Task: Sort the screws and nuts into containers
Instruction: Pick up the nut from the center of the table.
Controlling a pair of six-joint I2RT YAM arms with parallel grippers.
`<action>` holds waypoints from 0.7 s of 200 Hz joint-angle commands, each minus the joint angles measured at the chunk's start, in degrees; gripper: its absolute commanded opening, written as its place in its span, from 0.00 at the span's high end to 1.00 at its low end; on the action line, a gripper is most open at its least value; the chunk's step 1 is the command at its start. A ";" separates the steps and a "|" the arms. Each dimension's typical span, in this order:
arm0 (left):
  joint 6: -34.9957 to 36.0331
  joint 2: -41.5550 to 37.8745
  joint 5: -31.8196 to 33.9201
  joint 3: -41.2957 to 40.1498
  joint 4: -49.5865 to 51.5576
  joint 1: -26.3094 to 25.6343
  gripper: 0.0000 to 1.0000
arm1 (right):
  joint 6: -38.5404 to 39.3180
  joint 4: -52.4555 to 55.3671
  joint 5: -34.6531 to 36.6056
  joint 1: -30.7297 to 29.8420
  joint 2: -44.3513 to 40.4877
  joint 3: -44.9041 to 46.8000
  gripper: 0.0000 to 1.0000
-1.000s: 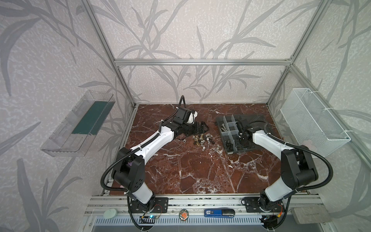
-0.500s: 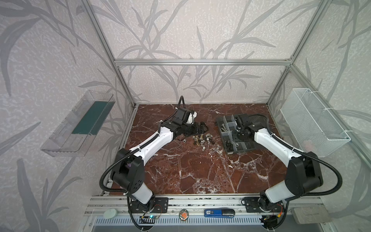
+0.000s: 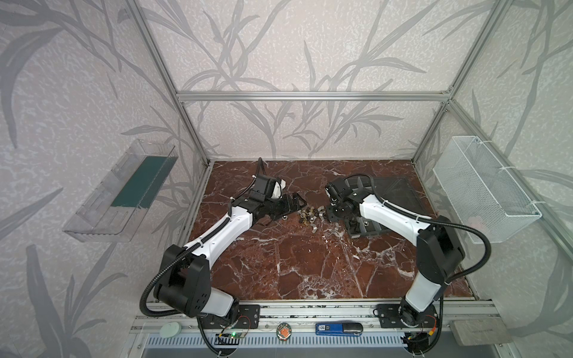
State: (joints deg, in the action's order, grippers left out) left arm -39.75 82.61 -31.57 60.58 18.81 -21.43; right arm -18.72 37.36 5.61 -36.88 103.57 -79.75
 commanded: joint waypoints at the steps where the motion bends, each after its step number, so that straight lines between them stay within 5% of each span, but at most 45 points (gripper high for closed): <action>1: -1.63 -2.42 -1.76 -1.03 -1.82 0.92 0.01 | -0.35 0.32 -1.87 -1.00 4.64 -4.44 0.58; 140: -4.02 -5.27 -5.07 -6.96 -5.14 5.78 0.01 | 0.97 1.51 -3.69 -4.00 22.35 -16.03 0.58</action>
State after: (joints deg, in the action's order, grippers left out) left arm -43.16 78.96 -35.38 54.41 14.70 -16.38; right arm -18.41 37.47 1.45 -40.40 124.27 -93.80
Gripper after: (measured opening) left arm 0.995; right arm 0.424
